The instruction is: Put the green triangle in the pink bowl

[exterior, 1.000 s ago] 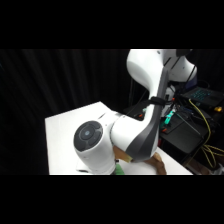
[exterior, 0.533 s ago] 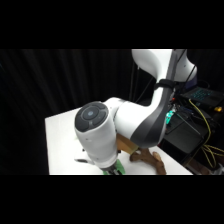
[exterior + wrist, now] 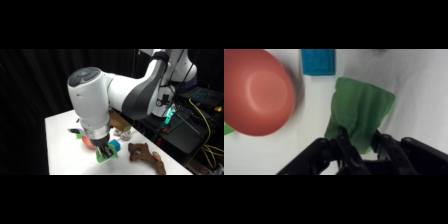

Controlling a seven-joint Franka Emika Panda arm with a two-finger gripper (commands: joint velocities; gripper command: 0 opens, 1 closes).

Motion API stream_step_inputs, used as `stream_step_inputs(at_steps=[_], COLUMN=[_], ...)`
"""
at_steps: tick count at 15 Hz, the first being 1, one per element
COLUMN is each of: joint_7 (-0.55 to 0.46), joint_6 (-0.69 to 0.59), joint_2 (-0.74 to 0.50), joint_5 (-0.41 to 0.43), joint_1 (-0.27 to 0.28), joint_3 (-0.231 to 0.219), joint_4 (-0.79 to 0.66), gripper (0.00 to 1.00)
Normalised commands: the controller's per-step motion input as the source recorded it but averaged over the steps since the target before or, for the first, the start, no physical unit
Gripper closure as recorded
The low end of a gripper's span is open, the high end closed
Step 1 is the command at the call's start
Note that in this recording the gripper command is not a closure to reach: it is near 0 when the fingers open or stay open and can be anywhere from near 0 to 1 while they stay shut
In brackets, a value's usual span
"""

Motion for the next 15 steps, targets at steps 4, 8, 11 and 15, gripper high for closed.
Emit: stream_step_inputs(at_steps=[4,8,11,15], joint_7=[0.12,0.10,0.07,0.03], joint_6=[0.33,0.37,0.34,0.33], joint_2=[-0.53,-0.46,-0.37,-0.32], joint_5=[-0.079,-0.027,0.034,0.108], joint_1=[-0.134,-0.150,-0.129,-0.111], joint_3=[-0.021,-0.025,-0.021,-0.019], joint_4=[-0.61,-0.57,-0.45,-0.39], gripper=[0.97,0.97,0.97,0.97])
